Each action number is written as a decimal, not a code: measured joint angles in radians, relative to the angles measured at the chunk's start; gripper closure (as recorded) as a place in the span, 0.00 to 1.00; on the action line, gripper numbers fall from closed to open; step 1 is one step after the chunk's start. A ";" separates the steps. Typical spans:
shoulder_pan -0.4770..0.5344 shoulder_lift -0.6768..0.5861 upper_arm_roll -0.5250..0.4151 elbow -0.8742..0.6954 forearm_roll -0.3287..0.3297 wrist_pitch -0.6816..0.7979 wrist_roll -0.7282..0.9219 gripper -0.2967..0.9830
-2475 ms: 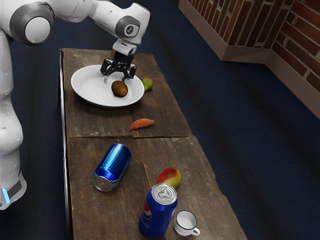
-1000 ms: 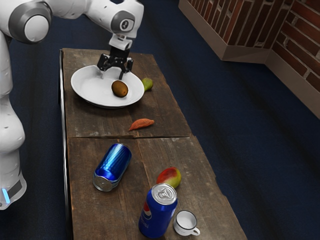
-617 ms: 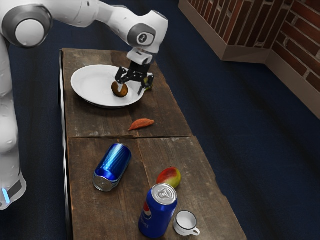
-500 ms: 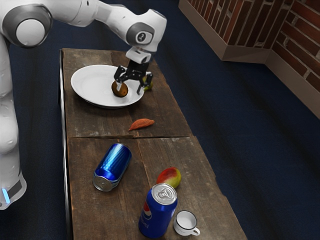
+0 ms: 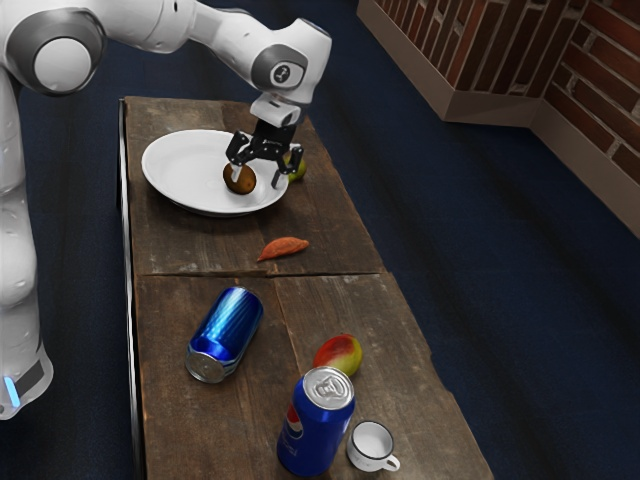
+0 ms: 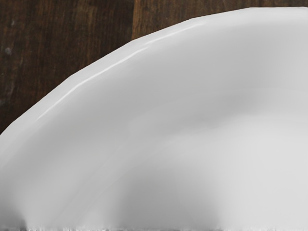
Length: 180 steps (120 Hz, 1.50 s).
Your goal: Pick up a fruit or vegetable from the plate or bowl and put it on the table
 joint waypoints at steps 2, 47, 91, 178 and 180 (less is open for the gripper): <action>0.000 0.000 0.001 0.000 0.000 0.000 0.000 0.23; -0.024 -0.001 0.044 -0.004 -0.001 0.001 0.001 0.23; -0.033 0.006 0.080 -0.006 0.000 0.002 0.003 0.23; 0.030 -0.007 0.067 -0.004 0.000 0.010 0.011 0.57; 0.029 -0.009 0.067 -0.002 -0.001 0.009 0.011 0.57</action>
